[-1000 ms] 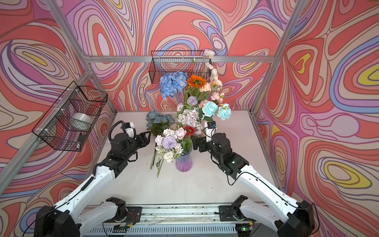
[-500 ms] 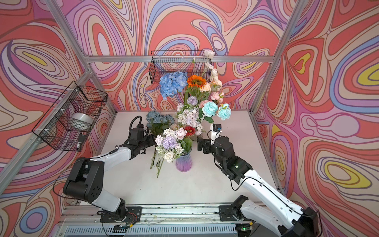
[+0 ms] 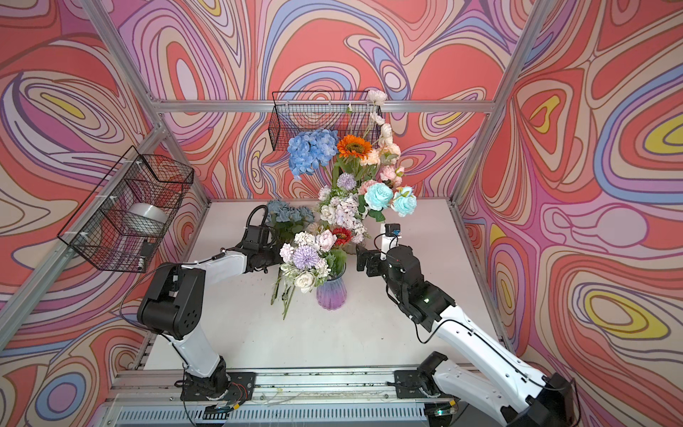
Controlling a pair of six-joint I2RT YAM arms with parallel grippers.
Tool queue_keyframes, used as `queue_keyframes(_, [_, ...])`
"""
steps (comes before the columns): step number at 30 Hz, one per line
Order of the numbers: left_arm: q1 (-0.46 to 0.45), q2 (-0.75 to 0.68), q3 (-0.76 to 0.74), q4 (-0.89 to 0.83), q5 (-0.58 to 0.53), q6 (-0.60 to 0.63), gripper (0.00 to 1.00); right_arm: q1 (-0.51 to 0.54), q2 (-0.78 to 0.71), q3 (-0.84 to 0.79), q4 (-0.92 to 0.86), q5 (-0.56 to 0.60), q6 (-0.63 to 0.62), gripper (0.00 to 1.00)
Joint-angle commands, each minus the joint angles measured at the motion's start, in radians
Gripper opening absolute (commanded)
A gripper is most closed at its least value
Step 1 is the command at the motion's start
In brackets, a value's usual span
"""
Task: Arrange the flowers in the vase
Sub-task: 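Grasp the dusty blue rose bunch stems on the table with the left gripper, then lift the dusty blue rose bunch upright with the left gripper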
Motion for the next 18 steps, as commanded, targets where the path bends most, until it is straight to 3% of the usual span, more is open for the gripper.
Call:
queue_keyframes(1, [0.006, 0.03, 0.031, -0.062, -0.054, 0.025, 0.46, 0.002, 0.004, -0.002, 0.003, 0.011, 0.0, 0.98])
queue_keyframes(9, [0.005, 0.12, 0.101, -0.139, -0.059, 0.031, 0.4, 0.002, -0.007, 0.002, -0.006, 0.02, -0.001, 0.98])
queue_keyframes(15, [0.005, 0.139, 0.104, -0.152, -0.046, 0.035, 0.11, 0.002, -0.006, 0.01, -0.005, 0.027, -0.009, 0.98])
queue_keyframes(18, [0.006, 0.136, 0.105, -0.157, -0.058, 0.038, 0.1, 0.002, -0.003, 0.016, -0.004, 0.028, -0.012, 0.98])
